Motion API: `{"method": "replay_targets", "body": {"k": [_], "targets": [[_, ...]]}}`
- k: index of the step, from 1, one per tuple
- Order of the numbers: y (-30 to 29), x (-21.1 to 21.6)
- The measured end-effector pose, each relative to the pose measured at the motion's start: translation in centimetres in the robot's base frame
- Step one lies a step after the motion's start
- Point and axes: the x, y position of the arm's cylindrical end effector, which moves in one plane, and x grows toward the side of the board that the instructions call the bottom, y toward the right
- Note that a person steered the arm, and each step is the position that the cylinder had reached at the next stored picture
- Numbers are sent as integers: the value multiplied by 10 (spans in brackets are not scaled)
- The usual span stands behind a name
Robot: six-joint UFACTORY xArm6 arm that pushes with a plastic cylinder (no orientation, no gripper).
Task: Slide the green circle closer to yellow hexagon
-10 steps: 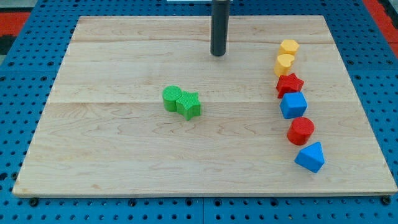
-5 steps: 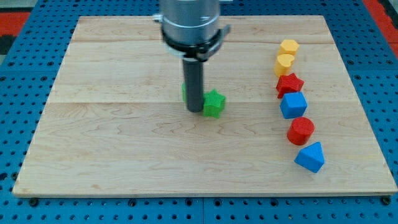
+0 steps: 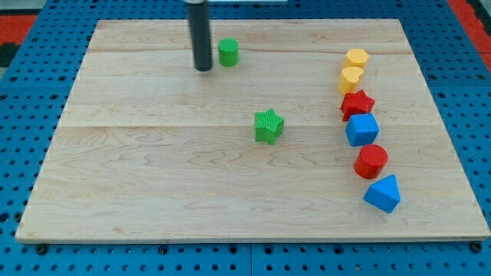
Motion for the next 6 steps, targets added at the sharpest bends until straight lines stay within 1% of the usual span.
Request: {"method": "replay_targets", "body": {"k": [1,2,3,4,6], "targets": [[46,-30],[146,-55],[222,-71],[193,-76],[246,-72]]}}
